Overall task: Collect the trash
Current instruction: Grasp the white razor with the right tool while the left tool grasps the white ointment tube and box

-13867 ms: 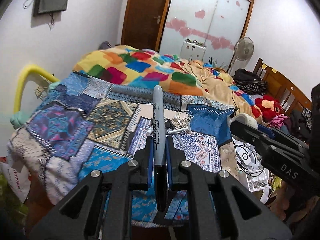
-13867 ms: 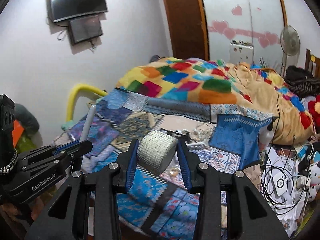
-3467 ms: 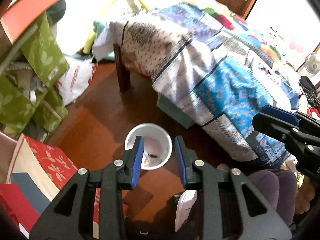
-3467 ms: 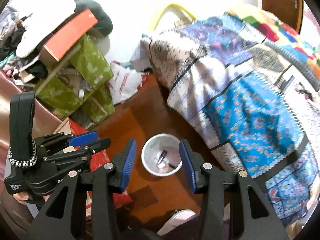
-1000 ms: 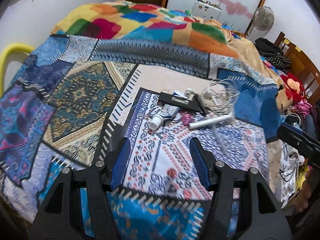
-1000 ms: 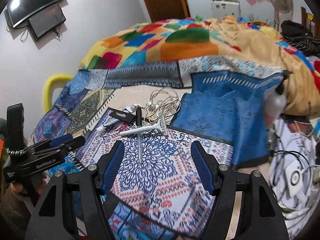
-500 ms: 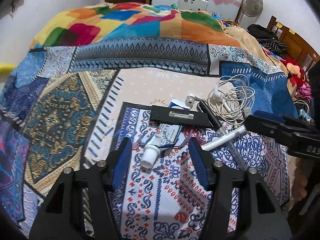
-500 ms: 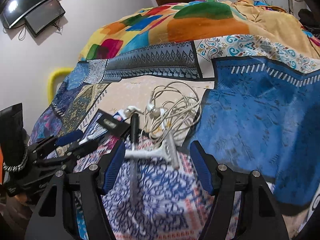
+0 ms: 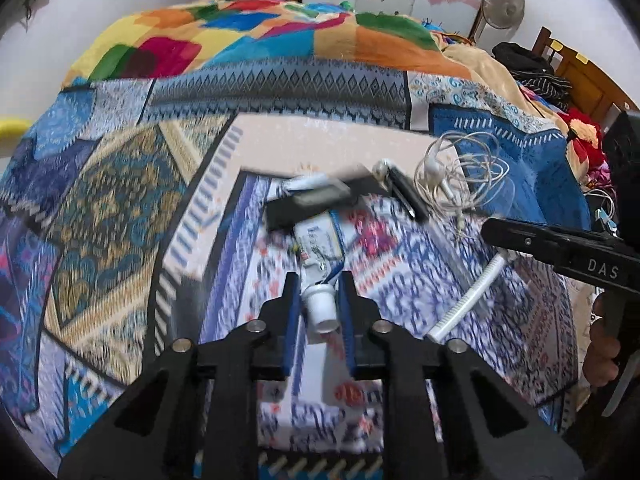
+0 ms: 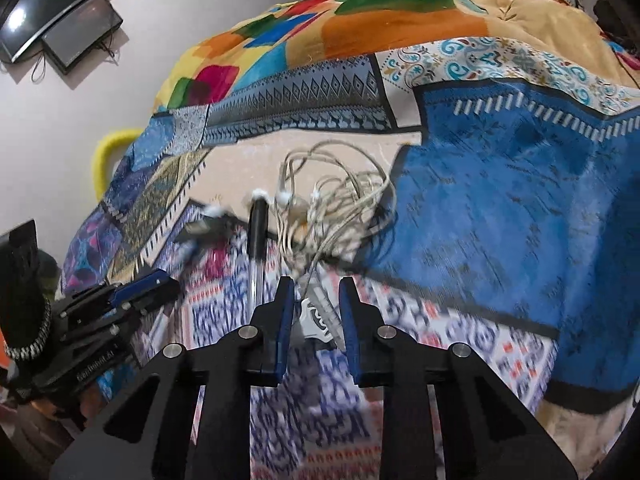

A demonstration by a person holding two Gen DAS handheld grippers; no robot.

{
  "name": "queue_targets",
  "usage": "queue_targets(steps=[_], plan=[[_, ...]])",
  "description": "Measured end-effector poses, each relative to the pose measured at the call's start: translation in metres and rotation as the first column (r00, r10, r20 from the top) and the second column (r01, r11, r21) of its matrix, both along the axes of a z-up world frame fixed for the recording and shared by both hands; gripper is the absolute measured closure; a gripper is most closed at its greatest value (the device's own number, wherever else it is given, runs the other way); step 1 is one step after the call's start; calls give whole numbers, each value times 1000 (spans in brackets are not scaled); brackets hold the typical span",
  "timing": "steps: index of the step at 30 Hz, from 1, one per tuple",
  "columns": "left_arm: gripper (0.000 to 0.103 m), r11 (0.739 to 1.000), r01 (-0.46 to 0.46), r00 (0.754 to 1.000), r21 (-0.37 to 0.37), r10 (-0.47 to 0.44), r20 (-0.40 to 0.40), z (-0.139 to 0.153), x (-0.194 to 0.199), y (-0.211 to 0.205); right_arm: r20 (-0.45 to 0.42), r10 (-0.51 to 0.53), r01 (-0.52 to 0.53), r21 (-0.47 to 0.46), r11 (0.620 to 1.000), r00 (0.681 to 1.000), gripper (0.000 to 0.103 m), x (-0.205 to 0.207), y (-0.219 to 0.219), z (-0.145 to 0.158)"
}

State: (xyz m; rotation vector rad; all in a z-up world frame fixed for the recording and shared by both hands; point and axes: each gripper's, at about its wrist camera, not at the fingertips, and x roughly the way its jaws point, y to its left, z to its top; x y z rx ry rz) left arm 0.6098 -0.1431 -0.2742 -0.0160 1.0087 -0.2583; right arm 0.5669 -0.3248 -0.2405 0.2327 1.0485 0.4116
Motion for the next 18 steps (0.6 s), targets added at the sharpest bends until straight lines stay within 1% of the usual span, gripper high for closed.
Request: queue_targets(steps=[2, 4, 6, 10, 13, 15, 17, 18], plan=[[85, 1000, 3, 1000, 6, -3, -8, 1, -10, -1, -10, 12, -12, -23, 1000, 1000, 82, -11, -2, 1], [85, 1000, 11, 1000, 20, -10, -14, 1, -20, -3, -26, 22, -22, -11, 1000, 999, 82, -19, -5, 2], [85, 1000, 19, 1000, 19, -18, -23, 2, -29, -6, -31, 20, -20, 1, 1000, 999, 82, -29, -9, 3], [85, 999, 34, 999, 30, -33, -30, 3, -53, -10, -24, 29, -31, -47, 998, 999, 82, -51, -14, 6], [85, 999, 38, 998, 18, -37, -46, 4, -68, -11, -39, 57, -59, -60, 996, 998, 82, -64, -15, 4], [85, 999, 41, 998, 26, -39, -48, 4, -75, -13, -28, 78, -80, -77, 994, 997, 82, -71, -13, 7], [85, 999, 38, 998, 39, -36, -54, 1, -81, -14, 11, 97, -95, -97, 991, 995, 81, -74, -11, 15], [86, 999, 34, 998, 41, -32, -53, 1, -83, -14, 30, 106, -102, -104, 989, 994, 75, -74, -9, 19]])
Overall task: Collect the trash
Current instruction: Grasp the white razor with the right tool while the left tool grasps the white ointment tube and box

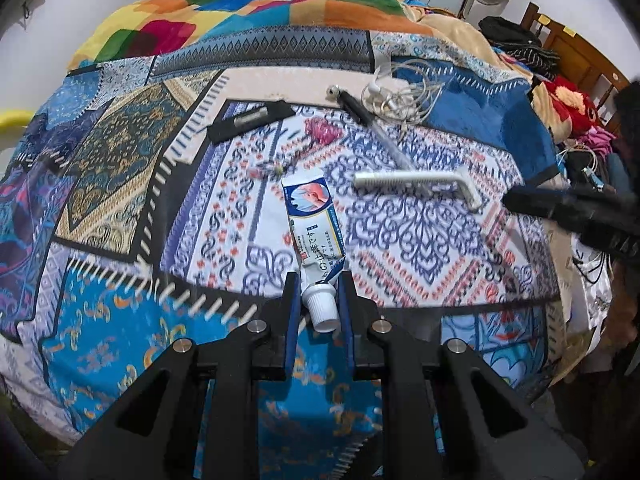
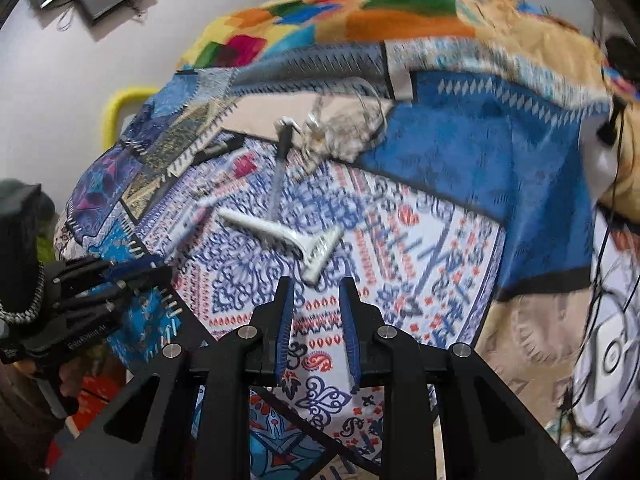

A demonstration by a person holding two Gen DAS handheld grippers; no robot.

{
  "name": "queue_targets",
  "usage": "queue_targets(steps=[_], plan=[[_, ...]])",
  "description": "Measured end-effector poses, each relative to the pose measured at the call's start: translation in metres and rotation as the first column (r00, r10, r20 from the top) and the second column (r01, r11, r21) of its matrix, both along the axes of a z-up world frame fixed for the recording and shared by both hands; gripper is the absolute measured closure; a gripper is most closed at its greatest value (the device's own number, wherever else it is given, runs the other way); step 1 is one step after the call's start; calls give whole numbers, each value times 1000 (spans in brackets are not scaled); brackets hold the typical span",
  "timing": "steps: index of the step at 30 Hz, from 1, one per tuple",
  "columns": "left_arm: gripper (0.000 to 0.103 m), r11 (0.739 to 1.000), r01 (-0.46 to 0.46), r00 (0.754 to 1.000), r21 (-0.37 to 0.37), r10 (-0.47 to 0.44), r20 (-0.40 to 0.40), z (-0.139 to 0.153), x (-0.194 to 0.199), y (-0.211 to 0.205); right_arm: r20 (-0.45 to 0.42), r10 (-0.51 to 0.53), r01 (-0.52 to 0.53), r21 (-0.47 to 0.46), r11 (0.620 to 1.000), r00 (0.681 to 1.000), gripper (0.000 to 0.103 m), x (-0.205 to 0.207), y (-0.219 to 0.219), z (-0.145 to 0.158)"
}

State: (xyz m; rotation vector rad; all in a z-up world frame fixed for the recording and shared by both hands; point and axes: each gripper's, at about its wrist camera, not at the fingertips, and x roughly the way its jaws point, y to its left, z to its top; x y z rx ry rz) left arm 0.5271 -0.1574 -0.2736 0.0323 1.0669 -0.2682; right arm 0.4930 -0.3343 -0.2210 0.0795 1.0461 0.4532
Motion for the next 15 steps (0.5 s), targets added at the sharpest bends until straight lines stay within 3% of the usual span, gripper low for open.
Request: queue_targets(steps=[1, 2, 3, 6, 11, 15], plan=[[86, 1000, -9, 1000, 4, 9, 3, -1, -1, 0, 12, 7, -7, -5, 1000, 1000, 68, 2, 2, 3], [86, 1000, -15, 1000, -3, 15, 2, -1, -1, 1, 21, 14, -14, -13, 1000, 1000, 51, 5, 4, 6], [86, 1000, -24, 1000, -12, 24, 0, -1, -1, 2, 31, 21, -21, -25, 999, 999, 43, 9, 7, 6], [86, 998, -47, 999, -30, 47, -12, -3, 2, 4, 59, 46, -41, -94, 995, 997, 43, 20, 20, 3], [86, 999, -39, 999, 4, 39, 26, -4, 2, -1, 95, 192, -166, -232, 958, 977, 44, 28, 45, -11], [86, 999, -26, 999, 26, 25, 41, -5, 1, -4, 65, 293, -261, -302, 917, 954, 68, 32, 61, -26]])
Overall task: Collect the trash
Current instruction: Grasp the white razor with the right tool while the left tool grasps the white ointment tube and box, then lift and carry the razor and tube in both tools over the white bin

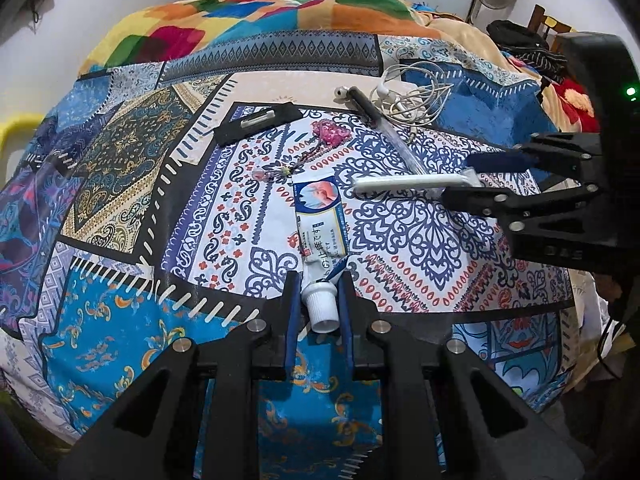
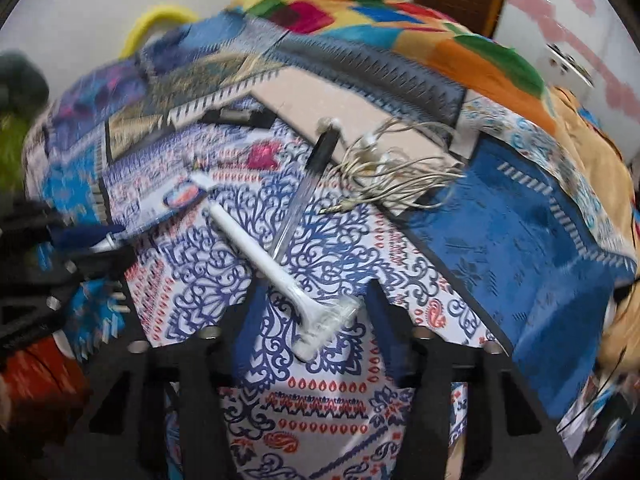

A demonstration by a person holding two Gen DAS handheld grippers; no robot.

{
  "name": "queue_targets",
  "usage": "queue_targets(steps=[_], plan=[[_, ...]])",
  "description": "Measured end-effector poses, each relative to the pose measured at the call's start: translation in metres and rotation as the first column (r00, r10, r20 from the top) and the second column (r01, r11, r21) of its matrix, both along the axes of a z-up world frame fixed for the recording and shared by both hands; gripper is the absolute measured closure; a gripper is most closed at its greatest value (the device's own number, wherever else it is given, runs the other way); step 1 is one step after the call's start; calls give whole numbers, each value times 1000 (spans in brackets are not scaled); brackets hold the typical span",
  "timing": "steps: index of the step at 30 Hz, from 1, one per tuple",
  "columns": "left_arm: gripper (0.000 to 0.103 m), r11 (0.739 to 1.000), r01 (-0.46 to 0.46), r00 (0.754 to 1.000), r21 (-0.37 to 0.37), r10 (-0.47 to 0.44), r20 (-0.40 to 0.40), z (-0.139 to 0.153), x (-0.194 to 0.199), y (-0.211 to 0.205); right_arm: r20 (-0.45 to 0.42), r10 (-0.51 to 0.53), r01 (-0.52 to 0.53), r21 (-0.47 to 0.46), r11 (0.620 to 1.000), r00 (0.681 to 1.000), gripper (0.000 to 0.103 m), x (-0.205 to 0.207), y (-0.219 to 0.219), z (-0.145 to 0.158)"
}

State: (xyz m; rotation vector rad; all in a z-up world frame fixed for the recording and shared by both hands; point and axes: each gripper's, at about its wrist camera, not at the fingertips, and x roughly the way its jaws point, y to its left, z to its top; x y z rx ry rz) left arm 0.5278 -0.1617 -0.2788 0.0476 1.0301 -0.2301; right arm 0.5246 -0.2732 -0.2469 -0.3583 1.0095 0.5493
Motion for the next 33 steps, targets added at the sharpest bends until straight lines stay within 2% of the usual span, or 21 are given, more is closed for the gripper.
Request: queue_targets(steps=[1, 6, 11, 16, 19, 24, 33], plan=[[86, 1000, 0, 1000, -4, 0, 1, 0, 0, 1, -6, 13, -13, 18, 1000, 1000, 71, 1, 1, 0], [86, 1000, -11, 1000, -14, 11, 2, -1, 3, 1, -24, -13, 15, 46, 999, 1000, 72, 1, -2, 0], [86, 1000, -12, 1000, 28, 11, 13, -1, 2, -6, -91, -90, 101, 129, 986, 992, 72, -5, -11, 1], [86, 1000, -21, 1000, -2, 21, -7, 3, -3, -4, -129, -168, 186, 144, 972, 977, 72, -22, -17, 2], [86, 999, -30, 1000, -11, 30, 6, 14, -10, -2, -119, -213, 229, 144, 963, 970, 72, -31, -23, 9], [86, 999, -41, 997, -35, 43, 61, 49, -26, 2, -87, -262, 274, 171, 946, 961, 72, -44, -30, 36], [86, 994, -67, 982, -85, 81, 173, 129, -73, 22, 30, -284, 267, 254, 930, 958, 72, -81, -20, 113]])
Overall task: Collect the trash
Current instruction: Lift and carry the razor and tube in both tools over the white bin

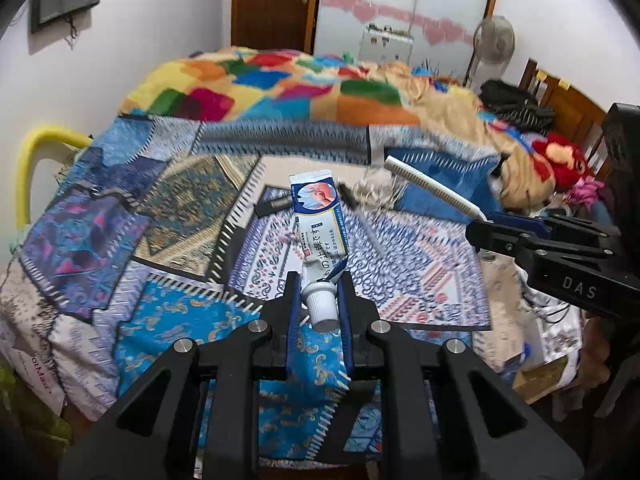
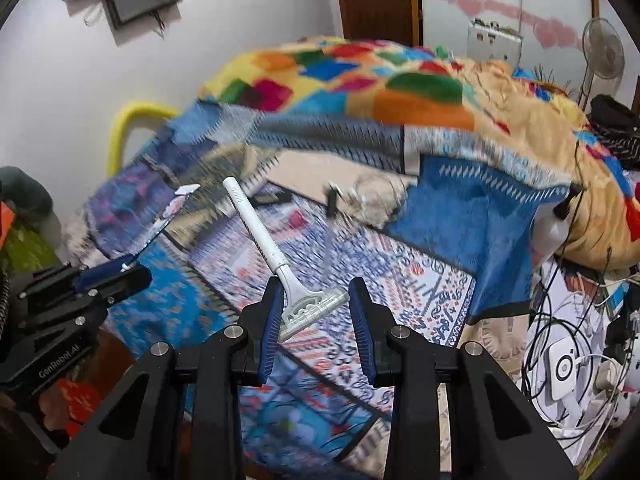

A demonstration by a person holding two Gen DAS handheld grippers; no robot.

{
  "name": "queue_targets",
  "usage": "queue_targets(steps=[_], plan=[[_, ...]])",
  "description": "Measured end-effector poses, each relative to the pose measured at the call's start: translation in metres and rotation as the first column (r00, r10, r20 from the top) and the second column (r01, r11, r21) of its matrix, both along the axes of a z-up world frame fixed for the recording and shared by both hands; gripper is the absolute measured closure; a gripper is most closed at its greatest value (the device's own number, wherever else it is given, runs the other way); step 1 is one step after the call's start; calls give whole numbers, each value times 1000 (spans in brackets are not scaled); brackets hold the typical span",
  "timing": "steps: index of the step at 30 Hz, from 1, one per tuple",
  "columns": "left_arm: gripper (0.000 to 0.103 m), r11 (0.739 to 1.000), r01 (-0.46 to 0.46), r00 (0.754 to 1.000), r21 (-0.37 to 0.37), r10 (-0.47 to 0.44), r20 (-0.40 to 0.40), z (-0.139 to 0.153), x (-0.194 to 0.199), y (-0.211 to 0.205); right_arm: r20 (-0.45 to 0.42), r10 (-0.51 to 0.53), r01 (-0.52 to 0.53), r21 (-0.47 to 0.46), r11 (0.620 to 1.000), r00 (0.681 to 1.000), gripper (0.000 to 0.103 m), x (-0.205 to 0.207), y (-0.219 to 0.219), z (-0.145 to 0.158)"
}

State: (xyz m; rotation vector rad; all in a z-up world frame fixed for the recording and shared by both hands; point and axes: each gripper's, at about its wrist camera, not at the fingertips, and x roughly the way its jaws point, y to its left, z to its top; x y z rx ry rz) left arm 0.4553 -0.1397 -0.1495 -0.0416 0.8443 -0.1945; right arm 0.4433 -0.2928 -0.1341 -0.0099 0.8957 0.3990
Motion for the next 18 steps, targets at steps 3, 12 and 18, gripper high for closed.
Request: queue_targets(steps=[3, 12, 18], plan=[[86, 1000, -13, 999, -7, 13, 37, 24, -21, 10, 45, 7, -7, 18, 1000, 999, 72, -15, 9, 25], [86, 998, -63, 989, -30, 67, 134, 79, -92, 49, 139, 51, -61, 70, 996, 989, 72, -72, 36, 78], [86, 991, -121, 976, -57, 129, 175, 100, -138, 87, 173, 102, -118, 83, 990, 980, 72, -110, 65, 98]])
